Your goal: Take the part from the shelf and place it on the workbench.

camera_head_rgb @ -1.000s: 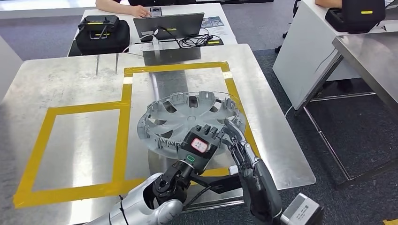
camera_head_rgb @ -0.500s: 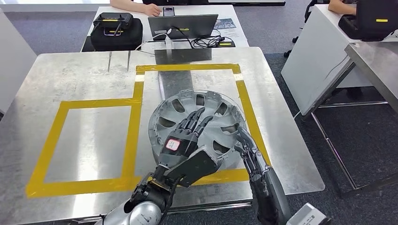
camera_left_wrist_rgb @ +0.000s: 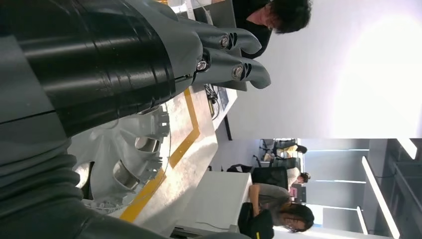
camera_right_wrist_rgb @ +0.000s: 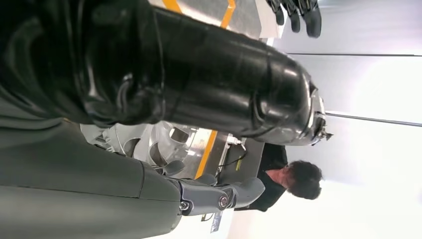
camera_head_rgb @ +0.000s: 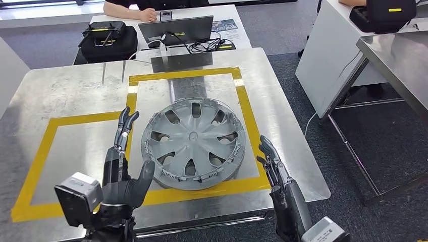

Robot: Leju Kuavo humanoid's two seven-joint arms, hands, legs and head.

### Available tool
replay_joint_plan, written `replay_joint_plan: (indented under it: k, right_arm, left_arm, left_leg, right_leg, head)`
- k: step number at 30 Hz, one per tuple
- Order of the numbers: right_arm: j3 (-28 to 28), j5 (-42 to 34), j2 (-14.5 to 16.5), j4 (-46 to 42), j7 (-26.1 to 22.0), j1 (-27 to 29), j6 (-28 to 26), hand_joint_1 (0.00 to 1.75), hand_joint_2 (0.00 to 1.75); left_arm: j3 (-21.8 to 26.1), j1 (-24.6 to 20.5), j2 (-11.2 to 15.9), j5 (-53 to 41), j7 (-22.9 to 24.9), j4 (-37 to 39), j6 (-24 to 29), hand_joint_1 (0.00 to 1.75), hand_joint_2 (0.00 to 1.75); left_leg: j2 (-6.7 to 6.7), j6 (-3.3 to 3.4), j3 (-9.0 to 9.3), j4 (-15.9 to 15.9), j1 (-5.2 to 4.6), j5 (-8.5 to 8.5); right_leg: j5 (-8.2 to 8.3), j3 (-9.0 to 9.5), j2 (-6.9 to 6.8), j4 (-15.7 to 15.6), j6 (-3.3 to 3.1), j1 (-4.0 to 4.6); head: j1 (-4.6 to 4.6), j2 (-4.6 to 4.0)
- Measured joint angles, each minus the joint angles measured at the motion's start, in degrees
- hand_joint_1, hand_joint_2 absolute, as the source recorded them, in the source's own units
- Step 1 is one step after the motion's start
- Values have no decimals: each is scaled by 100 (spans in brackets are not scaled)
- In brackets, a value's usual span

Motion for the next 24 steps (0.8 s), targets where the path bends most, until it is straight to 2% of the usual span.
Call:
replay_joint_plan:
  k: [3,7,10,13,17,19,20,21,24]
  right_arm:
    - [0,42,-25,-15,13,18,-50,0,0]
    - [1,134,-69,-46,62,57,-181,0,0]
    - [2,218,-97,-67,112,89,-323,0,0]
    - [10,277,-125,-70,180,119,-435,0,0]
    - [28,316,-140,-70,272,120,-530,0,0]
    - [34,324,-152,-70,290,121,-569,0,0]
    - [38,336,-164,-71,294,120,-590,0,0]
    - [42,355,-178,-72,300,120,-616,0,0]
    - [52,417,-213,-73,328,139,-722,0,0]
  left_arm:
    - [57,142,73,146,-187,-211,80,0,0]
    - [96,381,202,68,-487,-584,254,0,0]
    - [105,607,293,-564,-481,-853,394,0,0]
    - [99,813,391,-1366,-283,-1162,509,0,0]
    - [79,989,502,-2079,-11,-1511,684,0,0]
    - [63,1084,551,-2371,83,-1663,750,0,0]
    - [58,1136,569,-2513,122,-1736,769,0,0]
    - [58,1190,584,-2639,157,-1804,781,0,0]
    - [59,1342,617,-2810,232,-1933,791,0,0]
  left_leg:
    - [0,-57,31,-3,0,8]
    - [-1,-71,64,6,-9,13]
    - [-3,-41,60,34,-27,-12]
    - [-3,4,50,75,-46,-48]
    - [-3,85,33,138,-82,-85]
    - [9,138,49,102,-73,-45]
    - [19,167,64,65,-60,-11]
    - [30,193,73,27,-48,20]
    - [46,239,37,5,-67,59]
  right_leg:
    - [1,0,1,2,-6,4]
    - [10,5,-1,-12,-8,-1]
    - [11,22,-2,-38,18,-24]
    - [1,35,-1,-43,65,-44]
    - [1,60,-1,-55,156,-75]
    - [-4,56,-1,-54,205,-84]
    - [-74,24,-8,14,221,-82]
    - [-222,-49,-14,192,231,-78]
    - [-839,-429,-27,1228,245,-71]
  head:
    - [-13,0]
    - [-2,0]
    - [10,0]
    - [4,0]
    - [-1,0]
    - [-4,0]
    - [8,0]
    - [36,0]
    - [147,0]
